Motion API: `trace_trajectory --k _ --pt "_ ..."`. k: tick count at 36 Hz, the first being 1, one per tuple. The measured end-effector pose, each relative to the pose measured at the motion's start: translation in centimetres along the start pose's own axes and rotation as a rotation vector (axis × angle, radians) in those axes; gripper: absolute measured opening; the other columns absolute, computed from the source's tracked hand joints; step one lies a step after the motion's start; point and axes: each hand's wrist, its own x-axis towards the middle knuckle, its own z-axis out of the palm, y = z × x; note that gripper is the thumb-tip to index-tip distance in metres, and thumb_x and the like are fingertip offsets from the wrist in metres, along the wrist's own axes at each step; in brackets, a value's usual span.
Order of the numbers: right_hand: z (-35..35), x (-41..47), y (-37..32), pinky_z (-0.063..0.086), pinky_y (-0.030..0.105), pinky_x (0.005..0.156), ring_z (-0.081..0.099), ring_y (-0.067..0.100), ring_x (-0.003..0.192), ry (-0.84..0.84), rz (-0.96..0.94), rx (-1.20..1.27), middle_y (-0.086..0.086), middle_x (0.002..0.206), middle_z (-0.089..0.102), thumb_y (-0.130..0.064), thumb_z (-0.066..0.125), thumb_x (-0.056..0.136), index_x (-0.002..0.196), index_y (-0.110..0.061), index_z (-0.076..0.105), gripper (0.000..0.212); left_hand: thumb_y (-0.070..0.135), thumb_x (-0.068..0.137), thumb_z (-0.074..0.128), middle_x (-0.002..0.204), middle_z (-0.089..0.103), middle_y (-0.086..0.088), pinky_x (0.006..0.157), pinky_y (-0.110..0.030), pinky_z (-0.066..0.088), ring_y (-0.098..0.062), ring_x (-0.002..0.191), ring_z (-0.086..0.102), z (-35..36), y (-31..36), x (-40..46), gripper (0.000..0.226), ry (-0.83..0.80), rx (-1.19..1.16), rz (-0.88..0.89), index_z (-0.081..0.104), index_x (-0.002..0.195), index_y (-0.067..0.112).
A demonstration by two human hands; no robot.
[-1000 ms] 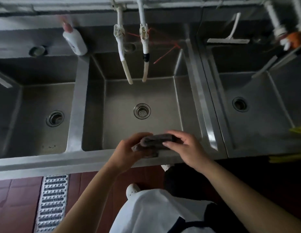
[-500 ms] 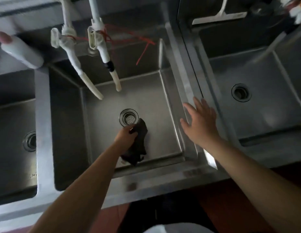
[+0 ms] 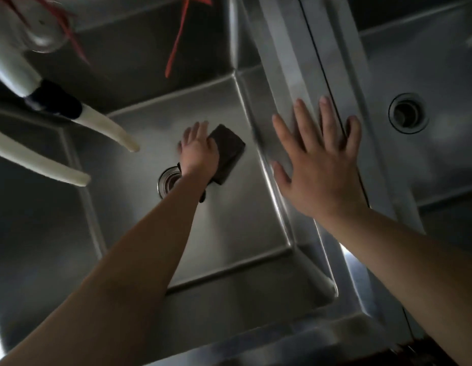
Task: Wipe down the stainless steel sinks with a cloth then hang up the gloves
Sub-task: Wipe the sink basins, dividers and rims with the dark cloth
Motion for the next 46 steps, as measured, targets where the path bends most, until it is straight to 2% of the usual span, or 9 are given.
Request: trace_trajectory --k 3,6,9,16,23,28,32,36,46 --pt "-0.4 0.0 -0.2 0.010 0.070 0.113 0.000 0.038 0.151 -0.010 0.014 -0.008 0.006 0.166 0.003 -0.053 0.038 0.094 0.157 -0.029 0.006 0.075 0.053 0.099 0.033 0.167 0.001 -0.001 0.122 -0.054 0.004 -0.032 0.153 0.001 3.6 -0.9 -0.8 0.065 -0.253 0.231 0.018 0.007 0.156 0.037" --pt "-0.4 0.1 -0.3 0.010 0.070 0.113 0.001 0.038 0.151 -0.020 0.029 -0.008 0.005 0.166 0.005 -0.051 0.040 0.093 0.157 -0.030 0.009 0.074 0.058 0.099 0.026 0.167 -0.009 -0.001 0.121 -0.057 0.000 -0.033 0.153 -0.006 6.4 -1.7 -1.4 0.067 -0.241 0.279 0.029 -0.004 0.156 0.040" --pt "-0.3 0.0 -0.3 0.011 0.070 0.112 0.001 0.037 0.151 -0.024 0.045 -0.008 0.005 0.166 0.006 -0.050 0.040 0.093 0.157 -0.031 0.012 0.073 0.059 0.098 0.025 0.167 0.000 -0.004 0.120 -0.059 0.002 -0.036 0.152 0.001 8.3 -1.8 -2.6 0.068 -0.148 0.351 0.139 0.000 0.157 0.037" --pt "-0.9 0.0 -0.5 0.013 0.069 0.112 0.003 0.038 0.151 -0.027 0.042 -0.019 0.005 0.166 0.008 -0.046 0.040 0.092 0.157 -0.029 0.014 0.072 0.061 0.097 0.037 0.167 0.009 -0.002 0.120 -0.059 0.006 -0.035 0.153 0.009 11.0 -7.4 -13.7 0.068 -0.309 0.442 0.868 0.014 0.157 0.040" --pt "-0.9 -0.1 -0.6 0.013 0.070 0.112 0.003 0.038 0.151 -0.029 0.051 -0.016 0.005 0.166 0.009 -0.044 0.041 0.092 0.157 -0.029 0.015 0.071 0.057 0.088 0.052 0.164 0.024 0.002 0.117 -0.056 0.020 -0.031 0.149 0.025 9.8 -10.3 -13.5 0.071 -0.399 0.536 1.171 0.025 0.153 0.045" --pt "-0.9 0.0 -0.6 0.012 0.071 0.112 0.004 0.038 0.151 -0.034 0.060 -0.014 0.004 0.166 0.009 -0.042 0.042 0.090 0.156 -0.030 0.016 0.072 0.057 0.090 0.051 0.163 0.028 -0.003 0.116 -0.056 0.024 -0.033 0.145 0.032 7.2 -6.6 -4.2 0.072 -0.186 0.562 0.769 0.023 0.154 0.041" --pt "-0.8 0.0 -0.6 0.009 0.070 0.113 0.000 0.037 0.151 -0.058 0.067 -0.037 0.002 0.166 0.004 -0.043 0.041 0.090 0.157 -0.032 0.010 0.075 0.061 0.094 0.036 0.167 0.008 -0.004 0.118 -0.059 0.007 -0.036 0.152 0.008 5.3 -2.4 4.3 0.071 -0.169 0.364 0.280 0.006 0.156 0.041" --pt "-0.8 0.1 -0.8 0.007 0.067 0.115 -0.001 0.035 0.152 -0.053 0.067 -0.018 0.002 0.166 0.004 -0.041 0.041 0.090 0.157 -0.032 0.011 0.074 0.071 0.088 0.033 0.167 -0.007 -0.005 0.118 -0.060 -0.005 -0.038 0.152 -0.007 5.6 0.7 6.1 0.083 -0.207 0.232 0.043 -0.004 0.155 0.040" --pt "-1.2 0.1 -0.8 0.009 0.070 0.113 -0.001 0.037 0.151 -0.077 0.070 -0.035 0.003 0.166 0.001 -0.042 0.039 0.089 0.157 -0.032 0.008 0.075 0.060 0.093 0.045 0.167 -0.001 -0.004 0.118 -0.059 -0.001 -0.035 0.153 -0.001 10.7 -1.6 -9.1 0.079 -0.384 0.394 0.494 0.002 0.156 0.040"
